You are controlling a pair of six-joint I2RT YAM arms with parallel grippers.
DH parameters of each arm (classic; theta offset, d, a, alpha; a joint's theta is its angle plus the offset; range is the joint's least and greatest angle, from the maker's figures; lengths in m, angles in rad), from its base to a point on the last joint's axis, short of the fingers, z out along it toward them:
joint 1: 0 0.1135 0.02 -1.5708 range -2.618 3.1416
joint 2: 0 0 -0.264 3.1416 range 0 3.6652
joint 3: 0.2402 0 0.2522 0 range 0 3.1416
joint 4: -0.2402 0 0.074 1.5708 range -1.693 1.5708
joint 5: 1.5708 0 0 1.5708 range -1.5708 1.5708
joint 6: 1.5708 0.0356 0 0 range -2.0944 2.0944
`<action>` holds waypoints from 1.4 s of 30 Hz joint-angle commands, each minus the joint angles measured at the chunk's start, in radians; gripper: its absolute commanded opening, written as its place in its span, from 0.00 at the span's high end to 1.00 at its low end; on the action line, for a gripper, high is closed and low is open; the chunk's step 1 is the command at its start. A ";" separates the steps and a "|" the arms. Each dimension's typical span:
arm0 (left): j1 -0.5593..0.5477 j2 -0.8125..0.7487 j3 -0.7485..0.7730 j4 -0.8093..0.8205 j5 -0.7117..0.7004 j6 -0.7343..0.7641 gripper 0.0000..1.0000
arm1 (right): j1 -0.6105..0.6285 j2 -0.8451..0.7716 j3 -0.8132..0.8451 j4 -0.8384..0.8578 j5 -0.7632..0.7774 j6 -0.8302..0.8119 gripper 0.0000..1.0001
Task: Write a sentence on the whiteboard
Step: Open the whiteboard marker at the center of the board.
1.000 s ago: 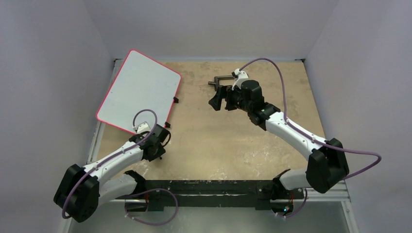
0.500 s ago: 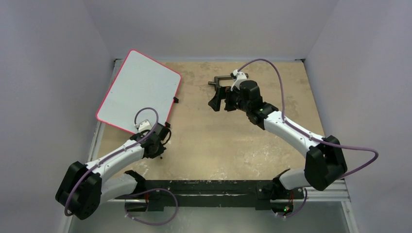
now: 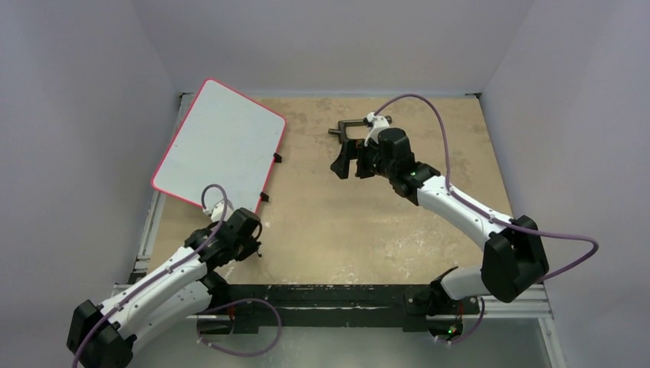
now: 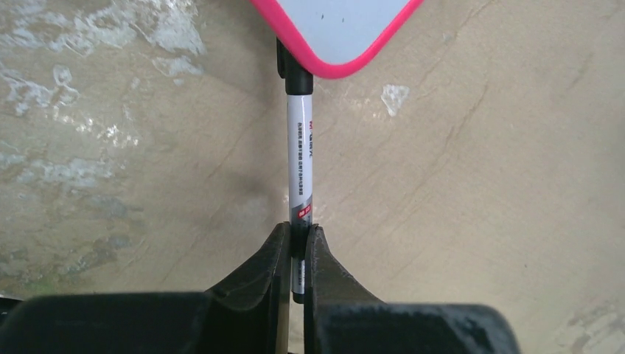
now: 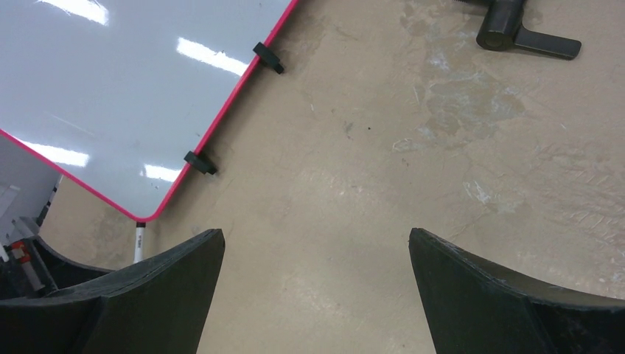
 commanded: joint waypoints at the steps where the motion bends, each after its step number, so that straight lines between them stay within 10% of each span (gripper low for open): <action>1: -0.035 -0.084 0.022 -0.076 0.076 -0.088 1.00 | 0.002 -0.054 0.035 -0.020 0.017 -0.026 0.01; 22: -0.138 -0.124 -0.061 0.167 0.382 -0.199 1.00 | 0.002 -0.111 0.053 -0.104 0.020 -0.052 0.01; 34: -0.232 0.116 0.146 0.639 0.171 0.165 1.00 | 0.001 -0.149 -0.091 0.159 -0.256 0.214 0.02; 42: -0.235 0.237 0.230 0.890 0.181 0.314 1.00 | 0.003 -0.125 -0.130 0.240 -0.347 0.308 0.20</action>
